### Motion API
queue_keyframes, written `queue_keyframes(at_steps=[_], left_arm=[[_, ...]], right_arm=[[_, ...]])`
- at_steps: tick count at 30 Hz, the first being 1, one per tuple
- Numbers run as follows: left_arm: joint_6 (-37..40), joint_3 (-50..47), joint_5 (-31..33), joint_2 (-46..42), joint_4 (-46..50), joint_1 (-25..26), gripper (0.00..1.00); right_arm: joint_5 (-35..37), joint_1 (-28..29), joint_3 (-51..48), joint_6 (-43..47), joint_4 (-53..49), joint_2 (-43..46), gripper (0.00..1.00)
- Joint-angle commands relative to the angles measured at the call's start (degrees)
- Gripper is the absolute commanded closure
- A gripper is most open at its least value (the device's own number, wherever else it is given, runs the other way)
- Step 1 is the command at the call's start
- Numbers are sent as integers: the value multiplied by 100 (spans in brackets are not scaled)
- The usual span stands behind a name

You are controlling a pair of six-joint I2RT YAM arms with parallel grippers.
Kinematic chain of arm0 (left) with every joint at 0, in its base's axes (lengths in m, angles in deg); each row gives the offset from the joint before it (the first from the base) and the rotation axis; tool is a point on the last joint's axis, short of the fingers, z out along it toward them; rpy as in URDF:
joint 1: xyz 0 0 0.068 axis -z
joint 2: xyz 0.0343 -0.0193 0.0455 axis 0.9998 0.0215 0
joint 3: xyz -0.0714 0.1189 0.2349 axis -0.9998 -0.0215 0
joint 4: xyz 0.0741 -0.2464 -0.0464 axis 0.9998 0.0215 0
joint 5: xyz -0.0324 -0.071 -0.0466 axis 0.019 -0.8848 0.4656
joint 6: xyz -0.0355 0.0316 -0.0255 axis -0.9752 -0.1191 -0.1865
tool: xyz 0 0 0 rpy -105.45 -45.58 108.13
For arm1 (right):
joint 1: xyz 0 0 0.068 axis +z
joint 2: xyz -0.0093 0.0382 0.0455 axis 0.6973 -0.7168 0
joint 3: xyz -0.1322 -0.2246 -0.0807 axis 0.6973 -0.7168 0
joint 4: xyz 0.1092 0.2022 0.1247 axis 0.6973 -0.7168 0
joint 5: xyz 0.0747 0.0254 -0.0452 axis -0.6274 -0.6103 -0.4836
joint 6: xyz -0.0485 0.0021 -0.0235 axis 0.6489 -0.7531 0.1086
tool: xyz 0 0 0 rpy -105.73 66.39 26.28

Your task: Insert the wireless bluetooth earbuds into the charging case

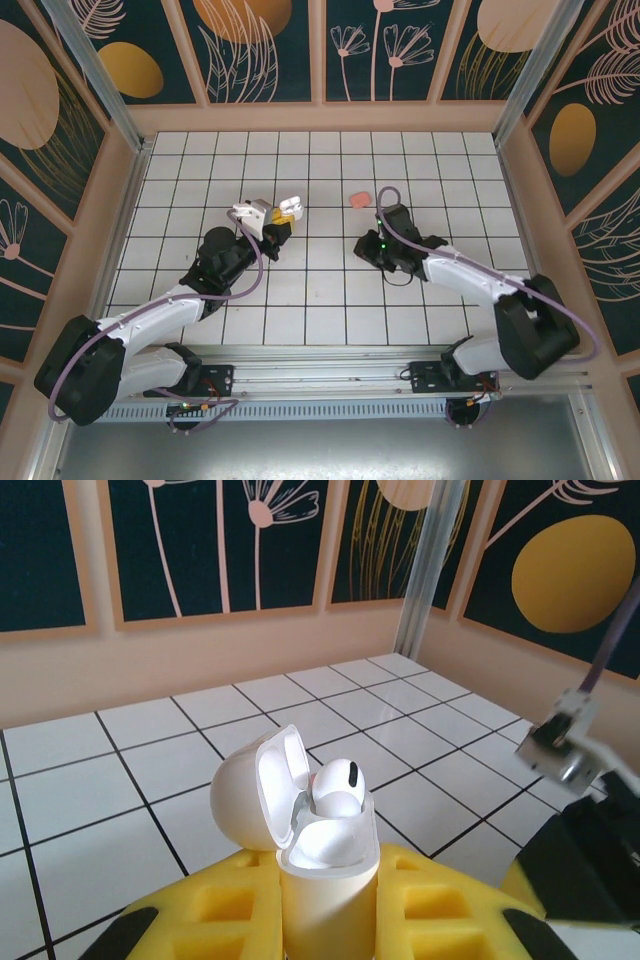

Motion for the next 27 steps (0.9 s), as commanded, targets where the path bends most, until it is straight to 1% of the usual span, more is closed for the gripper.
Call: queue_keyframes(at_steps=[1,7,15,21,24,27], left_arm=[[-89,-70,17,-118,-25,-3,100],[-103,-95,0,-135,18,-5,100],[-76,-124,4,-203,49,-3,100],[-58,-180,33,-331,92,-7,100],[-50,-180,26,-380,125,-4,100],[-59,-185,26,-425,135,-3,100]], right_arm=[[-558,-10,83,-22,-47,-502,81],[-577,-4,76,-36,14,-1001,77],[-354,-6,183,86,-251,-1347,67],[-248,12,182,78,-344,-1079,55],[-133,6,174,100,-466,-859,55],[-66,-12,82,109,-489,-645,56]])
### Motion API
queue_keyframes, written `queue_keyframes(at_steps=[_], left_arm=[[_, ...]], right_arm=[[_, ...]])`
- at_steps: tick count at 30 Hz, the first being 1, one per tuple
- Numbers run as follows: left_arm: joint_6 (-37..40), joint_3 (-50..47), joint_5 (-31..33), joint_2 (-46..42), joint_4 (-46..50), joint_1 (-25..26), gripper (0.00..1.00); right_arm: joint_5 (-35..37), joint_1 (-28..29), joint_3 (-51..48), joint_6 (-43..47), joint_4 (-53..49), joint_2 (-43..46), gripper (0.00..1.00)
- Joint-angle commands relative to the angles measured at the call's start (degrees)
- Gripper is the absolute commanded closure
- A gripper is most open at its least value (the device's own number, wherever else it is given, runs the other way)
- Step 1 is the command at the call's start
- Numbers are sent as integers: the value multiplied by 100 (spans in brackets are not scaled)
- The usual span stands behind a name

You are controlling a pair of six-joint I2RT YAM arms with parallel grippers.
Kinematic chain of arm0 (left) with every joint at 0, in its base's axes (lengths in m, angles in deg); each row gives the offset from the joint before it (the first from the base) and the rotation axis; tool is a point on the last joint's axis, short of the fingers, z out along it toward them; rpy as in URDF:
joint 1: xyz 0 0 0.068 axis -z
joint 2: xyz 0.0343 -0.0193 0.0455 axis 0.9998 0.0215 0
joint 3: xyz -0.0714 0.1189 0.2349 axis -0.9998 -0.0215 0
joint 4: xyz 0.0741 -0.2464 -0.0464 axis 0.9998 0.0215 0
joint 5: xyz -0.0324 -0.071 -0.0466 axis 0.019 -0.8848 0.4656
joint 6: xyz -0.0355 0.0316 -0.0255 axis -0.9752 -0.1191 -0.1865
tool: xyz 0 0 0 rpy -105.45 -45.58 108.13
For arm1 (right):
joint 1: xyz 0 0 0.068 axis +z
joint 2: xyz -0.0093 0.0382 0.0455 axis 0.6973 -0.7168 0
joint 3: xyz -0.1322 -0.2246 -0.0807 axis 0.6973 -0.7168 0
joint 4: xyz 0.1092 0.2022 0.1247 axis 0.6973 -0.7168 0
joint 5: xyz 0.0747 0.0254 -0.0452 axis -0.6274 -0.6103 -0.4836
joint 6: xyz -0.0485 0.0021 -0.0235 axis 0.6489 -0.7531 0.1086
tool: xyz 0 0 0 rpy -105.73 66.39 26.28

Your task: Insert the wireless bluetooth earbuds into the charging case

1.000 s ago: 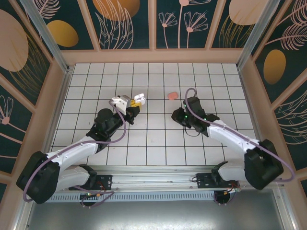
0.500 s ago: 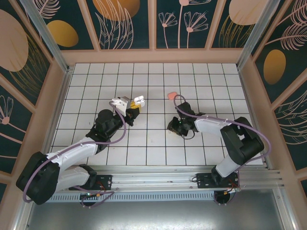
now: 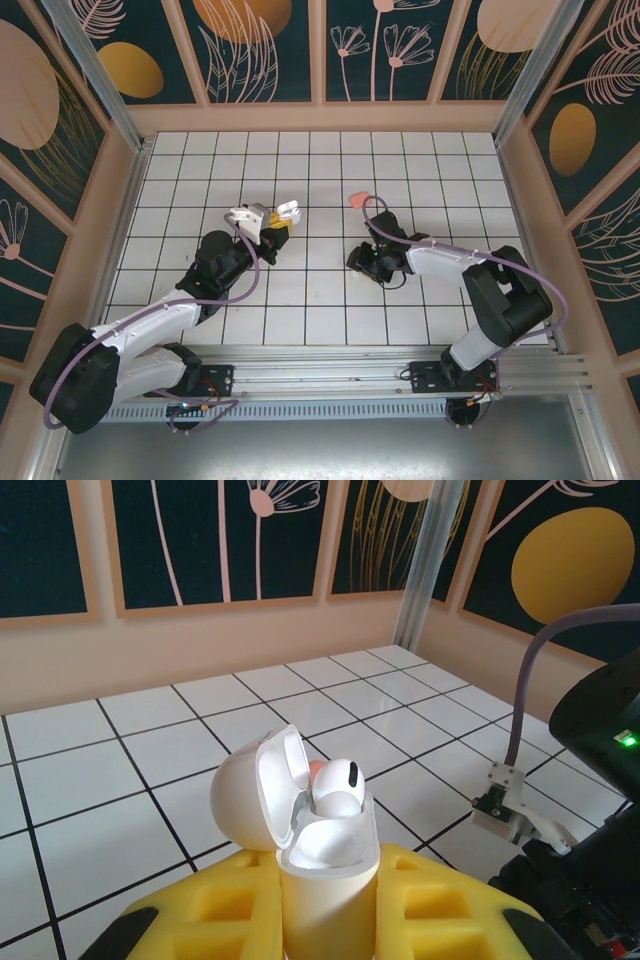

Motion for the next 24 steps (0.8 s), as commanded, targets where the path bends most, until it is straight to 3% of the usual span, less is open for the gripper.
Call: queue_keyframes(at_steps=[1,19,24], left_arm=[[-52,-36,17,-150,-51,-4,100],[-162,-152,-211,-226,-102,-3,100],[-197,-218,-361,-266,-158,-4,100]], right_arm=[[218,-51,-88,85,-236,320,57],[680,257,890,-679,-1205,-262,65],[704,271,879,-799,-1037,-282,69]])
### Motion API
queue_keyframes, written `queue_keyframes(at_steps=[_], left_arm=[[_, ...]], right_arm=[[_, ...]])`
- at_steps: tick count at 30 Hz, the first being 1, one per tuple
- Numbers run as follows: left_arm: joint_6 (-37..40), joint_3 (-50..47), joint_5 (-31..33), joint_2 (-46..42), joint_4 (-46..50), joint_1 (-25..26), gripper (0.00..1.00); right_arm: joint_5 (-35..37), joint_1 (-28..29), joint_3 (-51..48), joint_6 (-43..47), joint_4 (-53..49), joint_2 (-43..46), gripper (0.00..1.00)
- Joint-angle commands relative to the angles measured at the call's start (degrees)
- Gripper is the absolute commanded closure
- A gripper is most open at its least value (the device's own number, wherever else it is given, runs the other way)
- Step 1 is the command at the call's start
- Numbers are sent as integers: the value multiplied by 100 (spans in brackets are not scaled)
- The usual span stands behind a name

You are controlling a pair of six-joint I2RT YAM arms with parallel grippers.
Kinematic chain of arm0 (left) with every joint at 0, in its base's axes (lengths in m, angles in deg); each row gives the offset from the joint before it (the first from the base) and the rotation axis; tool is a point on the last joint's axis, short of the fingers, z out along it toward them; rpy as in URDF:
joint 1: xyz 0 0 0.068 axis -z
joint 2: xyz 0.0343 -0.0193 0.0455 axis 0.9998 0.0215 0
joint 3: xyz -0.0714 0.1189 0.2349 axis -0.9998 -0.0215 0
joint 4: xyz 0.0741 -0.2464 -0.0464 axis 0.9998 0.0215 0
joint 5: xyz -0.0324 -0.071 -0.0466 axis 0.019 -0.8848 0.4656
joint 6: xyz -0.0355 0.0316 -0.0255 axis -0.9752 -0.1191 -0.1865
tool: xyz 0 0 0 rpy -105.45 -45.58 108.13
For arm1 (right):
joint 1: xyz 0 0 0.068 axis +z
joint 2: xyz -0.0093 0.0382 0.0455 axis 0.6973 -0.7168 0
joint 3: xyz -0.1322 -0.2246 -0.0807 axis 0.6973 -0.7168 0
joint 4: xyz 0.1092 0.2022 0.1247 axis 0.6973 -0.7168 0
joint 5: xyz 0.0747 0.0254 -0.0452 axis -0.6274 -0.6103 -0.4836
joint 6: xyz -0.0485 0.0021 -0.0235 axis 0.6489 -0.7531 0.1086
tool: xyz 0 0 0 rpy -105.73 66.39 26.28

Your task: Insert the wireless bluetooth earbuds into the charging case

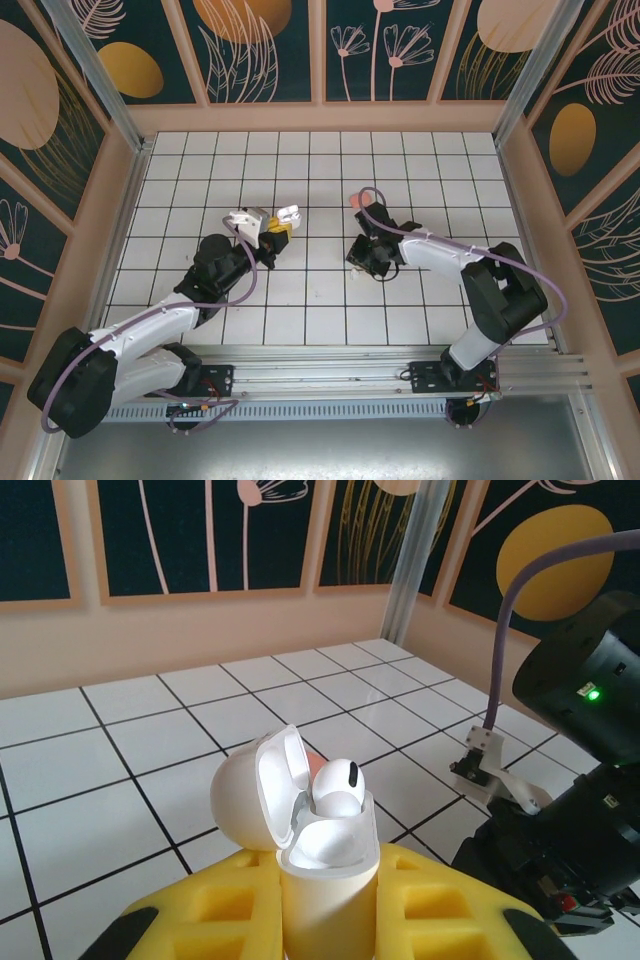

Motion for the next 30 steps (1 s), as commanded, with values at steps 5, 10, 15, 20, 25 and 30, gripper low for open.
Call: queue_keyframes(at_steps=[5,10,15,20,25,30], left_arm=[[-51,-115,-237,-138,-206,-3,100],[-59,-161,-289,-170,-258,-3,100],[-33,-214,-315,-244,-241,-8,100],[0,-260,-324,-314,-206,-3,100],[-2,-294,-342,-342,-206,-3,100],[2,-294,-360,-342,-224,-4,100]], right_arm=[[49,121,348,-217,-424,-371,63],[144,191,395,-321,-636,-507,62],[224,194,435,-366,-722,-551,62],[254,187,536,-354,-784,-617,61],[337,206,812,-271,-920,-601,61],[313,240,885,-180,-926,-555,60]])
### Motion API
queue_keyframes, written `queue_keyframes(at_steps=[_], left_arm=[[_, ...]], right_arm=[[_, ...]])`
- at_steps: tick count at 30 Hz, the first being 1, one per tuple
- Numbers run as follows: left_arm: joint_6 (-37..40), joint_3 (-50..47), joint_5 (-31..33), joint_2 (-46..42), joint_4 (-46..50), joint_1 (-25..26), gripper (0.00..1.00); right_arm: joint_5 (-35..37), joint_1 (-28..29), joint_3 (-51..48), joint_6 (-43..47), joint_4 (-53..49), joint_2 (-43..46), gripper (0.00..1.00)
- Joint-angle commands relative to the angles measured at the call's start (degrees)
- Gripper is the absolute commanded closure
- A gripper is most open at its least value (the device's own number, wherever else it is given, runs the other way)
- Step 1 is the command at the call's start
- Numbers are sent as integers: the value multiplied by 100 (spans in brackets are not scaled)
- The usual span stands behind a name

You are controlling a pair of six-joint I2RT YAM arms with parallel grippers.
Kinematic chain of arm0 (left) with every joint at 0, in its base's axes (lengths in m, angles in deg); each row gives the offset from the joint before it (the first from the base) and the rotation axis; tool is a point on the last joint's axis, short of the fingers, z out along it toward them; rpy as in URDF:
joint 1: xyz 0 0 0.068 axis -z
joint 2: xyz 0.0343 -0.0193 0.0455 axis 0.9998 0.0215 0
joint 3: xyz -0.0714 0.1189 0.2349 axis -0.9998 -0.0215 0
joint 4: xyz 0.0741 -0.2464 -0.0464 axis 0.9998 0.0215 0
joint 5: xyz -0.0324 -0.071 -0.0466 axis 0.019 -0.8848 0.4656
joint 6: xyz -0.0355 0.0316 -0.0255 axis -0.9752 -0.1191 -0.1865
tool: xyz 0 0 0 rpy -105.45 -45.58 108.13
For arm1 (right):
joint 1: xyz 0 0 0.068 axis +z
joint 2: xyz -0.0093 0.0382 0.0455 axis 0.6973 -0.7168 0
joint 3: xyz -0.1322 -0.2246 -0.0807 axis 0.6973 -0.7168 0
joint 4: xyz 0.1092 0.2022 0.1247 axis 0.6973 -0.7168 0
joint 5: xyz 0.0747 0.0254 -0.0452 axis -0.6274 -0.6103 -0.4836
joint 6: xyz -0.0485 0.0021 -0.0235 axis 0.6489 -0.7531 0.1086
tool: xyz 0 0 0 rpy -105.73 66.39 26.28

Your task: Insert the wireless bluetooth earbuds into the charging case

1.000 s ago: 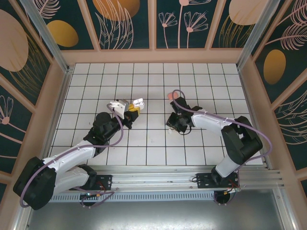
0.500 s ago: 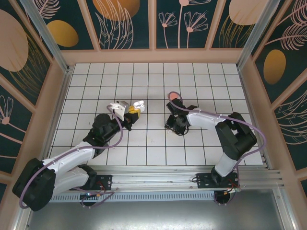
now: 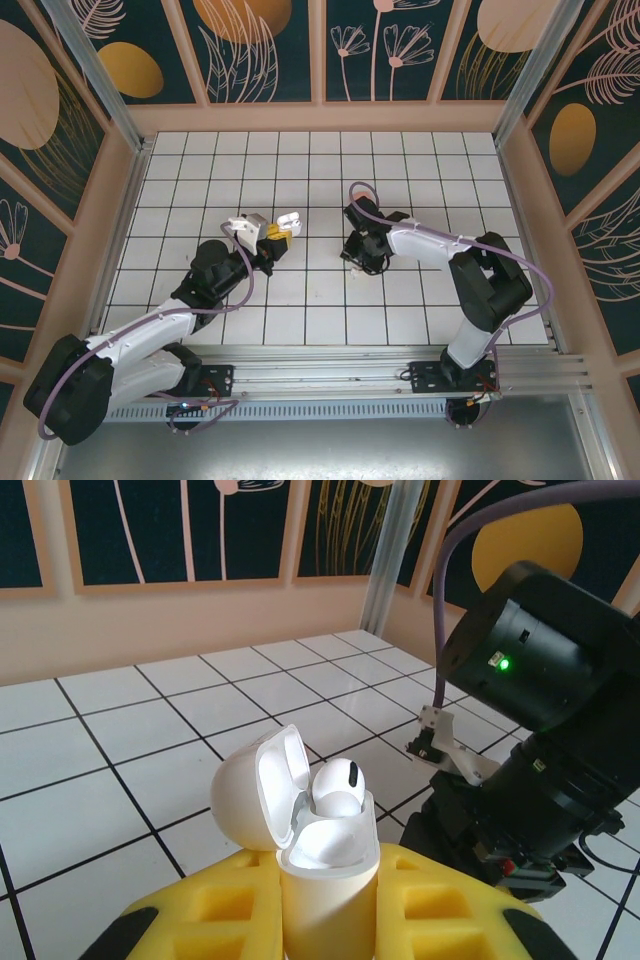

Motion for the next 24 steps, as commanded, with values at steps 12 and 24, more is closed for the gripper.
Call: queue_keyframes(at_steps=[12,24], left_arm=[[32,-25,-179,-103,-193,-4,100],[48,-60,-176,-146,-149,-4,100]], right_arm=[[67,27,-131,166,-237,-177,61],[162,33,-98,232,-342,-353,61]])
